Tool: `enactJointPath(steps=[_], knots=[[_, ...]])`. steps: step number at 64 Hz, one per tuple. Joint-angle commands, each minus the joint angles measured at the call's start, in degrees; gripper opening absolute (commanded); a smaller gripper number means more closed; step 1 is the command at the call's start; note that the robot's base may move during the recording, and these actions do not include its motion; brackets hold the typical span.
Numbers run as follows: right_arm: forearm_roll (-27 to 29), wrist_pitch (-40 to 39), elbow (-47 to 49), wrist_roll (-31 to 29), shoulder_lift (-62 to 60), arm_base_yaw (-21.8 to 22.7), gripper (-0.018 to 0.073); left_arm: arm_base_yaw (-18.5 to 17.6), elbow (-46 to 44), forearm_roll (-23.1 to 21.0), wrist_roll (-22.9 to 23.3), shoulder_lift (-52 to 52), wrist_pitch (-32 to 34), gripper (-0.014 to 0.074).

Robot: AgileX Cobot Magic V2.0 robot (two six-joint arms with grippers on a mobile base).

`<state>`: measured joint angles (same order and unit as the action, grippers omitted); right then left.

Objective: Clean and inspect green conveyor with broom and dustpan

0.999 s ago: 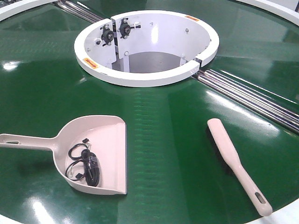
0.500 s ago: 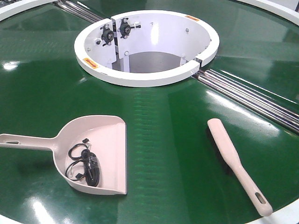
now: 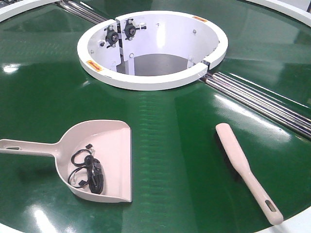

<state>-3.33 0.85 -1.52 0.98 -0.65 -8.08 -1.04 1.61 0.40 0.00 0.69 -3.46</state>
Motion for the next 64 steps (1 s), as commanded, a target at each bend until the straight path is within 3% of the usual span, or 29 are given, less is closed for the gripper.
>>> enactJointPath(steps=[1, 9, 64], knots=[[1.39, -4.4, -0.28, -3.26, -0.6, 0.0, -0.0008, -0.4, 0.47, -0.4, 0.34, 0.81, 3.79, -0.0006], [4.24, -4.4, -0.28, -7.21, -0.6, 0.0, -0.0008, -0.4, 0.47, -0.4, 0.34, 0.81, 3.79, -0.0006], [1.24, -4.45, -0.28, -6.63, -0.5, 0.0, -0.0008, -0.4, 0.47, -0.4, 0.34, 0.81, 3.79, -0.0006]])
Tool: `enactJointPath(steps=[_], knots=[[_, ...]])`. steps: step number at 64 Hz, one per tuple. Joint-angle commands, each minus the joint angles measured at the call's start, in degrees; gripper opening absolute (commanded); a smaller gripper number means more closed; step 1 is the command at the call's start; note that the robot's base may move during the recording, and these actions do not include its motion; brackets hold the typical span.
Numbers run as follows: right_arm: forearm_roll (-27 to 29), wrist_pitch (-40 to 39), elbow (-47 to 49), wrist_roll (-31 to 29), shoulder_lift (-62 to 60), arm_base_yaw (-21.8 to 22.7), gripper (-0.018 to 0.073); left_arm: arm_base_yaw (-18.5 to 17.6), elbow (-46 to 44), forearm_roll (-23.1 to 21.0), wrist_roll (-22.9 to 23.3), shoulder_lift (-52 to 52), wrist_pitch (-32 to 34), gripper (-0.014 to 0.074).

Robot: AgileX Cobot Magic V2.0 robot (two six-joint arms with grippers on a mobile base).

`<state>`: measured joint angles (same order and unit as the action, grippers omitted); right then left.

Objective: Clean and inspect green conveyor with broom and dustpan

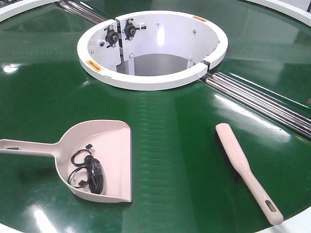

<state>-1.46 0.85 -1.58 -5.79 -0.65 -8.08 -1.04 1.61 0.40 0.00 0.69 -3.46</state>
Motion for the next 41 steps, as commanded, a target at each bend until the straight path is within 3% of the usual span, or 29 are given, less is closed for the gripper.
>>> enactJointPath(steps=[1, 41], knots=[[-0.63, -4.45, -0.22, 0.14, -0.5, 0.0, -0.0008, -0.4, 0.47, -0.4, 0.34, 0.81, 3.79, -0.0006], [-0.63, -4.45, -0.22, 0.14, -0.5, 0.0, -0.0008, -0.4, 0.47, -0.4, 0.34, 0.81, 3.79, -0.0006]])
